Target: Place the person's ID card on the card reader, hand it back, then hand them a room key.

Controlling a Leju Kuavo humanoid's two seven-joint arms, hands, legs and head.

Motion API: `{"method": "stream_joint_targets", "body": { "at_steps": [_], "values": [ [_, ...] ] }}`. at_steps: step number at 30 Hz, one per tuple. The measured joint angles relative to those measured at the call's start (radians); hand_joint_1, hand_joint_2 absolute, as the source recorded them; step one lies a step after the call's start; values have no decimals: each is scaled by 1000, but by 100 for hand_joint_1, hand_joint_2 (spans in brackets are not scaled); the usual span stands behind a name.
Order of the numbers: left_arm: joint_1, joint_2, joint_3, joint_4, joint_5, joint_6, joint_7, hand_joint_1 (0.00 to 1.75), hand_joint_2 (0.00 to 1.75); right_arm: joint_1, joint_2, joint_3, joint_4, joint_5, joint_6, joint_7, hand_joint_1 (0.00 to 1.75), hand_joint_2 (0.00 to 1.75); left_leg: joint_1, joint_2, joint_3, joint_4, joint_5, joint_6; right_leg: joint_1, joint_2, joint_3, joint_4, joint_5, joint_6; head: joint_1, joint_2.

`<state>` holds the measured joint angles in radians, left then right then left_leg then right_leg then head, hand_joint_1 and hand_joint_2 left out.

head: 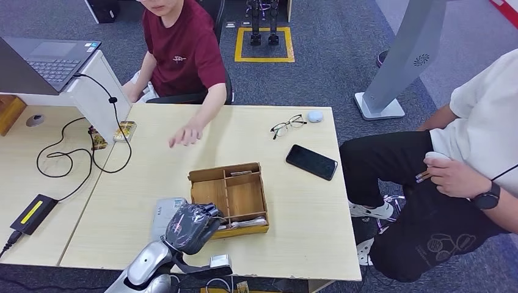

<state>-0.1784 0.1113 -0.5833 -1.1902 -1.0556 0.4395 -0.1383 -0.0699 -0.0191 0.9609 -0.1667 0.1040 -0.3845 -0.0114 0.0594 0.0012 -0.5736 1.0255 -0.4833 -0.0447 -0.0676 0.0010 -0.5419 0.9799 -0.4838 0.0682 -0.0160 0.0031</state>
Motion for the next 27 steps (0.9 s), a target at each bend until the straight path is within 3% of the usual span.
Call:
{"method": "stream_joint_targets", "body": {
  "at_steps": [27],
  "values": [
    [22, 1, 0, -34, 61, 41, -65, 175, 175, 0, 0, -12, 0, 15, 1, 0, 0, 175, 0, 0, -1, 0, 0, 0, 0, 0, -2, 0, 0, 0, 0, 0]
  ]
}}
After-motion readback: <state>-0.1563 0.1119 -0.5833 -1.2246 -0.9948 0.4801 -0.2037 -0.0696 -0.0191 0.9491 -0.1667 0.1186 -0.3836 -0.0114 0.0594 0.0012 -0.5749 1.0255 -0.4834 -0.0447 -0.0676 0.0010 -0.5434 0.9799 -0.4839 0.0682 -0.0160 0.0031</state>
